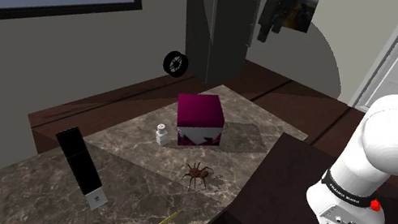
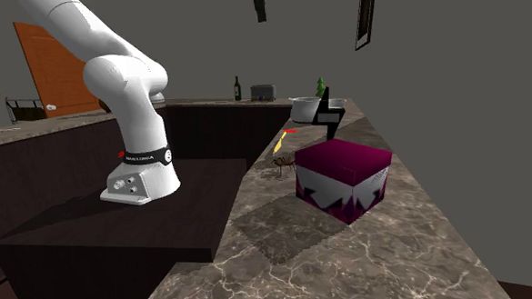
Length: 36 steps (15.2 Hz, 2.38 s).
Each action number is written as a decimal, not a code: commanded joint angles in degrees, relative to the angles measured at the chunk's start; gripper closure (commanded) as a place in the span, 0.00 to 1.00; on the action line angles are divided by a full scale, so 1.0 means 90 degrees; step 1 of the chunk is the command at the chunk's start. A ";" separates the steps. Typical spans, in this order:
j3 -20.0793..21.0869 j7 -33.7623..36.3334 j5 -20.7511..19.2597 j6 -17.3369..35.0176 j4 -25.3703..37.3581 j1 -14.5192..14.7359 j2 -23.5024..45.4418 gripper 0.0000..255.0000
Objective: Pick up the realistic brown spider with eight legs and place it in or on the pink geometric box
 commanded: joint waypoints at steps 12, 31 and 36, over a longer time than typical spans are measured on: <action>0.0597 0.1343 0.0620 0.1830 -0.1475 0.0018 0.0815 0.00; 0.1611 0.3530 0.1340 0.5517 -0.1794 0.0187 0.4752 0.00; 0.1651 0.4131 0.1259 0.6336 -0.1358 0.0351 0.6117 0.00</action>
